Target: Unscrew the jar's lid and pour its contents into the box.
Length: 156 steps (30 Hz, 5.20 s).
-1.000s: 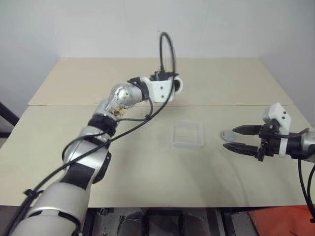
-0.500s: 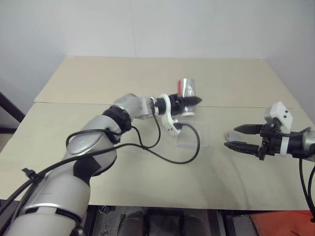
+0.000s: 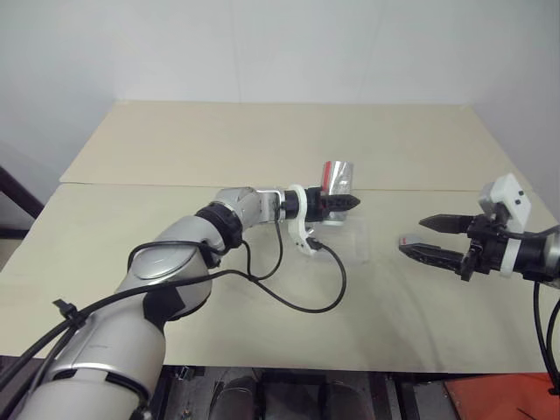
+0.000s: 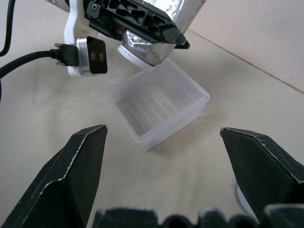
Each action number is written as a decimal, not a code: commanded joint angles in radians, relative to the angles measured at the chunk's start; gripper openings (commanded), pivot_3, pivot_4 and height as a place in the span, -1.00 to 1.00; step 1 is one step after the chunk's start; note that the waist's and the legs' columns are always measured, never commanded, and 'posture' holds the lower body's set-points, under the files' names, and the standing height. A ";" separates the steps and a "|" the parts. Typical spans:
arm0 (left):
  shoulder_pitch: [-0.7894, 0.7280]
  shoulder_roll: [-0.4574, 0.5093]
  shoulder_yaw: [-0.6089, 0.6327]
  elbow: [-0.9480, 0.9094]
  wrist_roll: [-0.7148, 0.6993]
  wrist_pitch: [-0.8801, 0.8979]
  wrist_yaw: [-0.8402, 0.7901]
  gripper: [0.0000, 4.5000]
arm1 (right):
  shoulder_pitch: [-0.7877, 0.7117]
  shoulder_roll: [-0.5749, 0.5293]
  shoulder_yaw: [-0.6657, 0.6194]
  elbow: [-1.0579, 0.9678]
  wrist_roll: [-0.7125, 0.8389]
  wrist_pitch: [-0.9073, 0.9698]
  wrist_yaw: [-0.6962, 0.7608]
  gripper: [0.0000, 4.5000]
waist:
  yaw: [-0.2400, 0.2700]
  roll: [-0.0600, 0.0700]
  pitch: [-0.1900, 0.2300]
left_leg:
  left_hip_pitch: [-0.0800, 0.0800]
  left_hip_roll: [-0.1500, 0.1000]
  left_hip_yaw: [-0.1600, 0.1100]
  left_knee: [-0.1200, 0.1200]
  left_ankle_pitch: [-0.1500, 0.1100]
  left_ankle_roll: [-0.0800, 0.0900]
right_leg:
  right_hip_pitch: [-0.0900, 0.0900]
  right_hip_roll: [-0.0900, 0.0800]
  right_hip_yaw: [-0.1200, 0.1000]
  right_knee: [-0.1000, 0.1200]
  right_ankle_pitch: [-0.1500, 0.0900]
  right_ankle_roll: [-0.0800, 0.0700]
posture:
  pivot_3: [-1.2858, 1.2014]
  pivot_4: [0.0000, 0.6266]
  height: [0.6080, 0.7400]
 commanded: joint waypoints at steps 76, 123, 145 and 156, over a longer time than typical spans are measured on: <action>-0.042 -0.014 0.292 -0.013 -0.372 0.127 -0.394 -0.09 | -0.047 0.019 -0.026 -0.055 0.085 0.007 -0.091 0.98 | -0.012 0.000 0.000 | 0.000 0.001 0.001 0.003 -0.001 0.001 | -0.003 -0.001 0.003 0.006 0.000 0.000 | 0.03 -0.52 1.00; -0.179 -0.042 -0.160 -0.001 0.072 0.049 -0.373 -0.09 | -0.084 0.064 -0.020 -0.078 0.127 0.014 -0.132 0.98 | -0.001 0.000 0.000 | -0.001 -0.005 0.000 0.000 -0.001 0.002 | 0.001 -0.001 0.001 -0.003 0.001 0.001 | 0.03 -0.52 1.00; -0.138 -0.037 0.078 0.021 -0.192 -0.012 -0.446 -0.09 | -0.023 0.076 -0.088 -0.136 0.217 0.032 -0.224 0.98 | -0.003 0.000 0.000 | -0.001 -0.001 -0.001 0.001 -0.001 0.002 | -0.001 -0.001 0.001 0.000 0.001 0.001 | 0.03 -0.52 1.00; 0.112 0.025 0.630 -0.044 -0.896 0.002 -0.968 -0.09 | -0.092 0.028 -0.025 -0.056 0.167 0.006 -0.124 0.98 | -0.009 0.000 0.000 | 0.000 0.000 0.000 0.004 -0.001 0.001 | -0.001 -0.001 0.000 0.005 0.000 0.001 | 0.03 -0.52 1.00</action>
